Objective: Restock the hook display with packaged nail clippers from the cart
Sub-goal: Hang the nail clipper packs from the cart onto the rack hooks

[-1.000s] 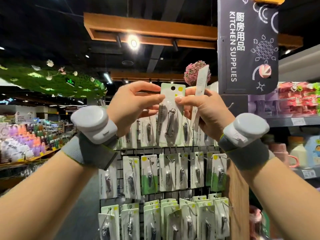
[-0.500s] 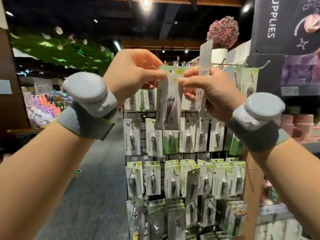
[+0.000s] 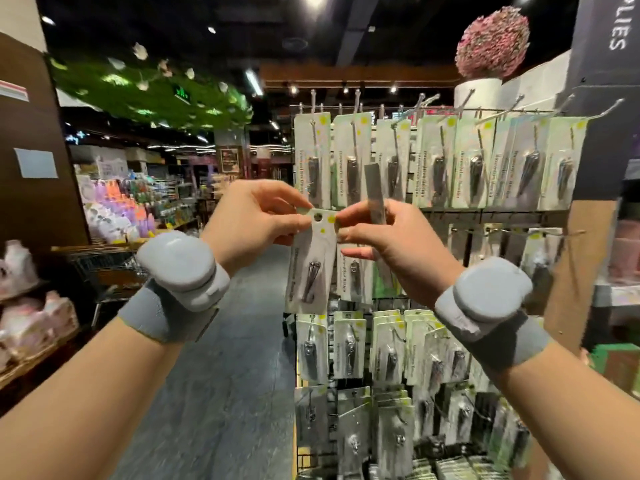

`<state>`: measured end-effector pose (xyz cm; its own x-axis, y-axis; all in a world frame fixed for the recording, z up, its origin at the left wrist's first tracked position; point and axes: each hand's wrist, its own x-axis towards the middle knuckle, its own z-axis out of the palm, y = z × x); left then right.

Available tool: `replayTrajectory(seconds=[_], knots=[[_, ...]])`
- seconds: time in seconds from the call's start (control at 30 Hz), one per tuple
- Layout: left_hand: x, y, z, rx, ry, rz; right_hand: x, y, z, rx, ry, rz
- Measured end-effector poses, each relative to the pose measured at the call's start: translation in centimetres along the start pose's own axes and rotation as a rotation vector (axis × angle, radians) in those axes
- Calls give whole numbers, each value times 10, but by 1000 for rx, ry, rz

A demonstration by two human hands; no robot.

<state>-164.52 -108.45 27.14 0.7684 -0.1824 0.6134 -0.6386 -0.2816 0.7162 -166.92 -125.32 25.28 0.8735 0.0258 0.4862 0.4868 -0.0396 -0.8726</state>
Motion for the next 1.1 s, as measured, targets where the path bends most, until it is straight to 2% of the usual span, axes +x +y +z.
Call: replayTrajectory(seconds=[0.13, 0.33, 0.53, 0.7, 0.8, 0.97, 1.1], knots=[[-3, -13, 2, 30, -11, -40, -2, 8, 1, -44, -13, 65], [-3, -20, -2, 73, -62, -49, -1, 13, 8, -159, 30, 30], [8, -31, 4, 198, -14, -23, 3, 15, 11, -337, 48, 10], [21, -43, 18, 282, 37, -50, 12, 20, 19, -422, -2, 46], [30, -48, 22, 358, 56, -59, 19, 22, 24, -437, 0, 64], [39, -56, 26, 329, 67, -96, 25, 24, 26, -434, 2, 81], [36, -52, 22, 390, 36, -66, 17, 20, 22, -384, -21, 31]])
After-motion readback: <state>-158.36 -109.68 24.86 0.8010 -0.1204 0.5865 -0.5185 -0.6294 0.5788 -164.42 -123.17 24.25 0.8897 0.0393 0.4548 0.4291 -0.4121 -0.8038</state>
